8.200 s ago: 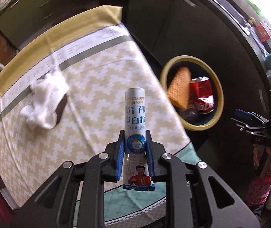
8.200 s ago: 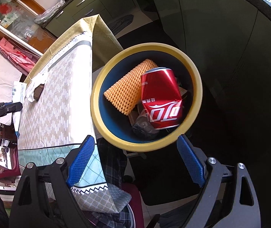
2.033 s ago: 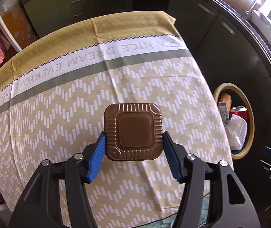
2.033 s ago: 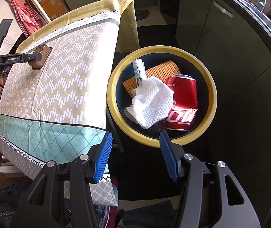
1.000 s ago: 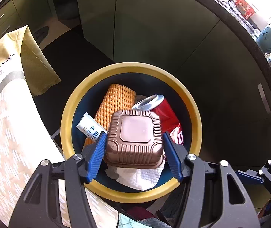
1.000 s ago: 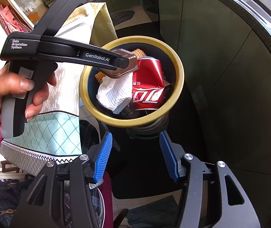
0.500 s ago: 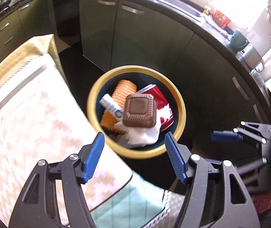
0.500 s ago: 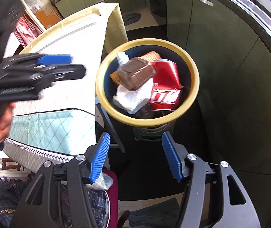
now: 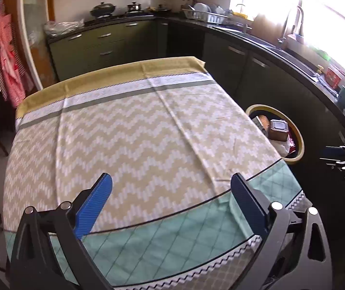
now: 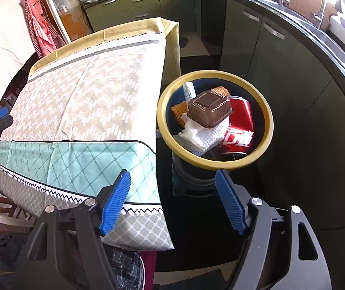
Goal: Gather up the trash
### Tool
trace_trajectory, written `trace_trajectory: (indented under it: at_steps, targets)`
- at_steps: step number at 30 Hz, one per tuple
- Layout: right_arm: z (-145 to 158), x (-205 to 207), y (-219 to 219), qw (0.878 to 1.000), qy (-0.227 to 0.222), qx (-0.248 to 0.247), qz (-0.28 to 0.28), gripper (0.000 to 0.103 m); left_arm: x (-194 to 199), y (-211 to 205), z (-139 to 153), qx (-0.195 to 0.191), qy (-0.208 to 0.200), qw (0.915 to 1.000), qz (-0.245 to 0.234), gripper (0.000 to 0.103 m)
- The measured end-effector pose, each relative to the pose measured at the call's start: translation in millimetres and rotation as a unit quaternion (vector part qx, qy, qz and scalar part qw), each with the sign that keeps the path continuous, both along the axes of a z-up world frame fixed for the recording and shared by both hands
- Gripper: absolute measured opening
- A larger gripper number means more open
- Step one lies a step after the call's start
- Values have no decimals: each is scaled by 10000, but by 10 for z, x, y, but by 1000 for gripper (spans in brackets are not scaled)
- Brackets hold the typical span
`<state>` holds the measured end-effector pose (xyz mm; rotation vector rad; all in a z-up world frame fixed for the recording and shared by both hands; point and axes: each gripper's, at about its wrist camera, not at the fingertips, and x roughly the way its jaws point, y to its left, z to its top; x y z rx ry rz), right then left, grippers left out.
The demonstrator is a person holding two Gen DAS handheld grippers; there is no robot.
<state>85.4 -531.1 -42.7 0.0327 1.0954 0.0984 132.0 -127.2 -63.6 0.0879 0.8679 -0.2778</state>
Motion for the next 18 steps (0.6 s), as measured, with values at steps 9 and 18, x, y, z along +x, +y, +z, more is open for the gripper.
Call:
trace_trajectory:
  at_steps: [9,18]
  targets:
    - [157,-302,463,9962,-676,-551,68,88,-615,790,74,-64,-401,9950,907,96]
    - [460,-806,676,9873,-1508,-469,-162,98,-1071,1008,241,-240,-712,9902,1180,96]
